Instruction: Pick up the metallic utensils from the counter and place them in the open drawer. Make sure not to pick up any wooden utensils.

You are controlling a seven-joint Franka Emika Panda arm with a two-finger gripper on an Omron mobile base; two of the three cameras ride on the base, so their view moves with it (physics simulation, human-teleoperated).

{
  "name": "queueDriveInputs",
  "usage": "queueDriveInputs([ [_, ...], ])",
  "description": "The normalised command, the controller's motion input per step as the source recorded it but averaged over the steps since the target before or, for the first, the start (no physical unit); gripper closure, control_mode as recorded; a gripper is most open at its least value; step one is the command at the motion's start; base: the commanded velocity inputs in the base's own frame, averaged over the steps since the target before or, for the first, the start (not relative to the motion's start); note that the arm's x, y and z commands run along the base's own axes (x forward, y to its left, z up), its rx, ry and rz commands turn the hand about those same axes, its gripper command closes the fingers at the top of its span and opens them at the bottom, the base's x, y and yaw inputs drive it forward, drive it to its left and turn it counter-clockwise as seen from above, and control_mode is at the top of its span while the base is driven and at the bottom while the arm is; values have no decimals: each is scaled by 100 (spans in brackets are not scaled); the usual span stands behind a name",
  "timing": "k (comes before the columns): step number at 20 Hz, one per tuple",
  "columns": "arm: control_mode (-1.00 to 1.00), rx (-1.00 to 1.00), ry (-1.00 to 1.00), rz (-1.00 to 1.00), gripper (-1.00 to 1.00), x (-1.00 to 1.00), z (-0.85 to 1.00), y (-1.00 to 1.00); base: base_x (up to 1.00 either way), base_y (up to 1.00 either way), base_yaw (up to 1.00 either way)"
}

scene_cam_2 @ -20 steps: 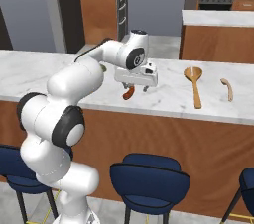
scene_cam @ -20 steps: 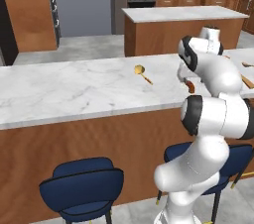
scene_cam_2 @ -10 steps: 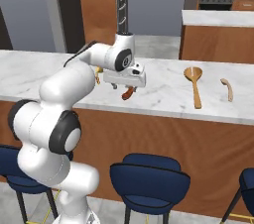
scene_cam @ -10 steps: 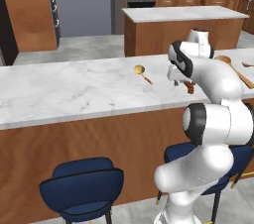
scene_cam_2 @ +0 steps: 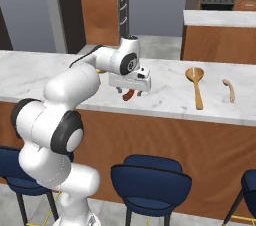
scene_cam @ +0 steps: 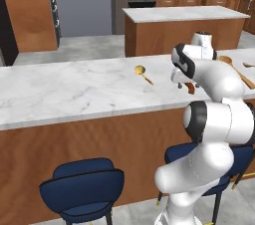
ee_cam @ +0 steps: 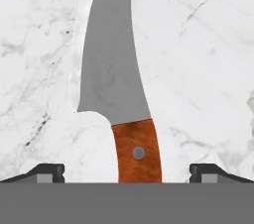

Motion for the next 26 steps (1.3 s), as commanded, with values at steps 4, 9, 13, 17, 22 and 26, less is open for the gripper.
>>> queueDriveInputs([
  [4, -100, -11, 7, 0, 100, 0, -35, 0, 0, 0, 0],
  [9, -100, -4, 2, 0, 100, 0, -9, 0, 0, 0, 0],
  [13, -100, 0, 0, 0, 100, 0, 0, 0, 0, 0, 0],
  [17, -100, 0, 0, 0, 100, -18, -1, 0, 0, 0, 0],
  [22, -100, 5, -7, 0, 100, -77, 29, -9, 0, 0, 0],
  [26, -100, 11, -23, -3, 100, -100, 95, -27, 0, 0, 0],
])
